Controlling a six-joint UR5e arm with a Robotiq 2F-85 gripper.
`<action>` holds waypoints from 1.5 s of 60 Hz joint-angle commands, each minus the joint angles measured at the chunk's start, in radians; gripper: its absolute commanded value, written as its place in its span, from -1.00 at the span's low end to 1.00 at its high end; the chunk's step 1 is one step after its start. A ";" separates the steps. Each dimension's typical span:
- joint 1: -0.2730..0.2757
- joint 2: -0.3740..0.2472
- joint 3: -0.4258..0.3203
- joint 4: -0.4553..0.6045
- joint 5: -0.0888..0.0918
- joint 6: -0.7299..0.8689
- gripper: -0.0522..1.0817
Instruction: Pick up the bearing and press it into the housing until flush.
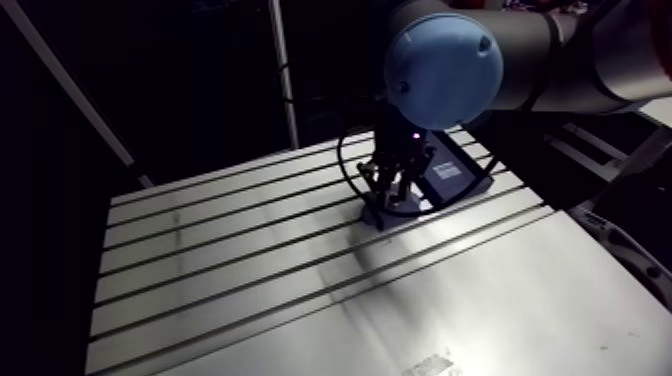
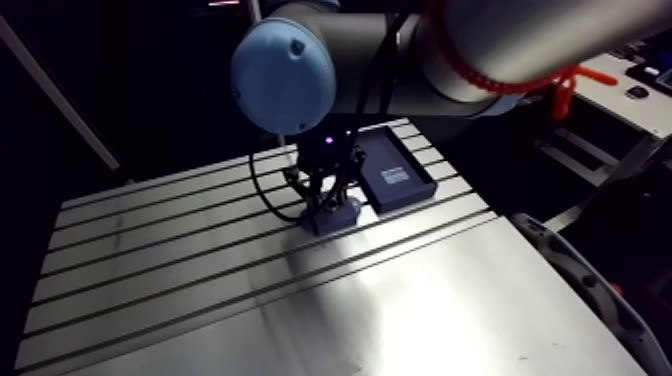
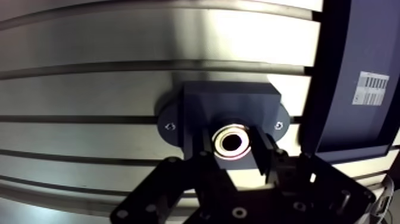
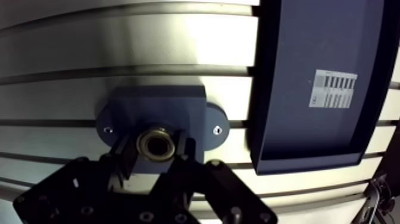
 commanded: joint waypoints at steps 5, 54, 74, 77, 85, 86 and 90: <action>-0.002 -0.005 0.000 -0.003 0.000 0.000 -0.50; -0.006 -0.083 -0.024 0.041 0.000 -0.002 -0.88; -0.029 -0.094 -0.021 0.074 0.019 0.020 0.65; -0.033 -0.093 -0.022 0.074 0.024 0.020 0.68; -0.041 -0.093 -0.021 0.072 0.032 0.017 0.77; -0.041 -0.093 -0.021 0.072 0.032 0.017 0.77; -0.041 -0.093 -0.021 0.072 0.032 0.015 0.78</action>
